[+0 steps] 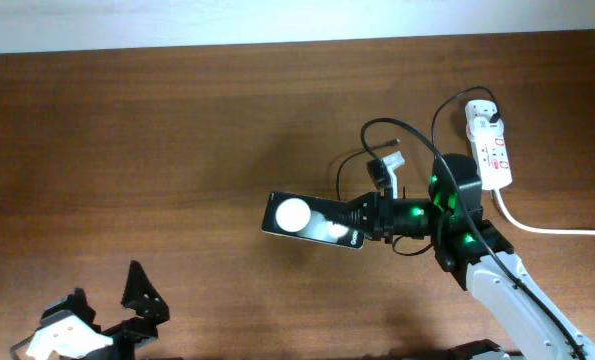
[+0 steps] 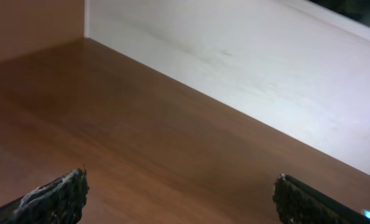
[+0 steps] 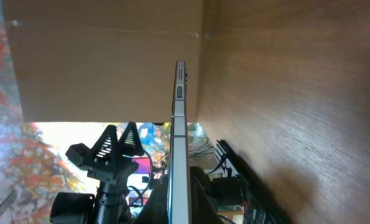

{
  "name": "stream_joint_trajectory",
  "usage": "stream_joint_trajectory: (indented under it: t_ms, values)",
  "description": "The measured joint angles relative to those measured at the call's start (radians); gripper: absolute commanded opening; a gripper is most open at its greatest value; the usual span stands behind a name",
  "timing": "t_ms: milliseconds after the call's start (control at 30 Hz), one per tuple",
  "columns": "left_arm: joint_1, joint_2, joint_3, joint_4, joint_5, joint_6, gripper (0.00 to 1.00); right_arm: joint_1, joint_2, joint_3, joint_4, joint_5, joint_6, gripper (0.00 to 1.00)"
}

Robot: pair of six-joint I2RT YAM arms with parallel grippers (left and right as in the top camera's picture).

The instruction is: Plug charger to phone and switch on socket

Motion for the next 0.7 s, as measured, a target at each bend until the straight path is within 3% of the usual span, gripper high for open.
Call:
stream_joint_trajectory:
  t_ms: [233, 433, 600, 700]
  values:
    - [0.0, 0.06, 0.001, 0.097, 0.266, -0.025, 0.99, 0.0, 0.0, 0.0, 0.064, 0.051, 0.011, 0.04]
    - [0.0, 0.451, 0.0, 0.237, 0.517, -0.222, 0.99, 0.009, 0.0, 0.0, 0.08, 0.235, 0.158, 0.04]
    - [0.0, 0.651, -0.001, 0.349, 0.756, -0.341, 0.99, 0.158, 0.001, -0.002, 0.174, 0.46, 0.305, 0.04]
    - [0.0, 0.758, -0.001, 0.374, 0.858, -0.55, 1.0, 0.282, 0.001, -0.002, 0.177, 0.64, 0.45, 0.04]
